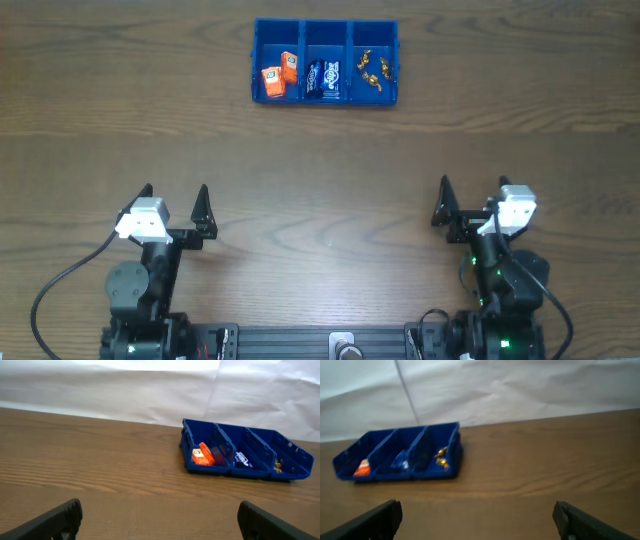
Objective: Sort Candies Into Trays
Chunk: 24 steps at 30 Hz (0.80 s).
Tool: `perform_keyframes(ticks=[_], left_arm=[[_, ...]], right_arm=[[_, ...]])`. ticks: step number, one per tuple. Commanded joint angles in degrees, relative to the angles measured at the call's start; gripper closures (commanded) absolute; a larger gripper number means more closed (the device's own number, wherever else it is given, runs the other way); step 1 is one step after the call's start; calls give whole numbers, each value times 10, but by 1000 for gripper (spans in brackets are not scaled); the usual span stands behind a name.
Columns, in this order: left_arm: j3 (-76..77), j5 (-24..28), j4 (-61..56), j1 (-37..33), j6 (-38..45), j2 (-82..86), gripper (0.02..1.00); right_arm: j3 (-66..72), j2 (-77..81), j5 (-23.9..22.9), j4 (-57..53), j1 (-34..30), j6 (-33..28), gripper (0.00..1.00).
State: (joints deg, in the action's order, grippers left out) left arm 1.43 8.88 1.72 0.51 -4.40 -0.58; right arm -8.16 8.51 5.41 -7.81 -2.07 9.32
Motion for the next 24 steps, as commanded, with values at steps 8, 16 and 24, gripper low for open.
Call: perform_keyframes(ticks=[8,16,24], left_arm=[[-11,10,19,-2,6,3,20],[-11,10,19,-2,6,3,23],[-11,10,19,-2,6,3,20]], right_arm=[[60,-78,30,-1,-3,-39,3],[62,-84,-27,1,17,-76,3],[78,-84,-75,35,27,-97,3]])
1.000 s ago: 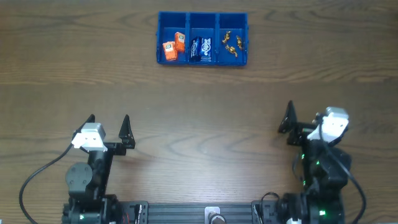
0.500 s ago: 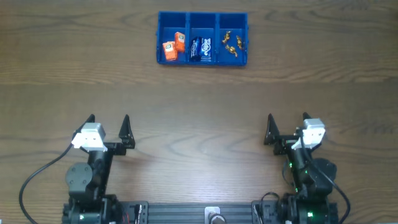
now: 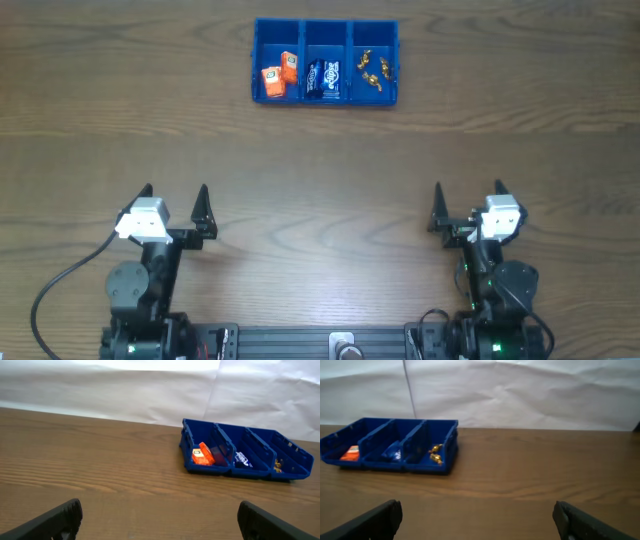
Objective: Sort Candies Into Trays
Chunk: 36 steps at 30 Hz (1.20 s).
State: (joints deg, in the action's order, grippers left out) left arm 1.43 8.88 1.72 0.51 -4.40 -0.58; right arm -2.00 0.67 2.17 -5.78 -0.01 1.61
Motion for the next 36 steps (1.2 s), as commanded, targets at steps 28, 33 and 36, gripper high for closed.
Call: perform_keyframes(ticks=[28,33,36], left_arm=[[-11,10,19,-2,6,3,20],[-11,10,19,-2,6,3,20],[-11,10,19,-2,6,3,20]], right_arm=[[16,-5,-42,12,-1,-19,3],[16,-5,-42,12,-1,-19,3],[16,-5,-42,12,-1,-19,3]])
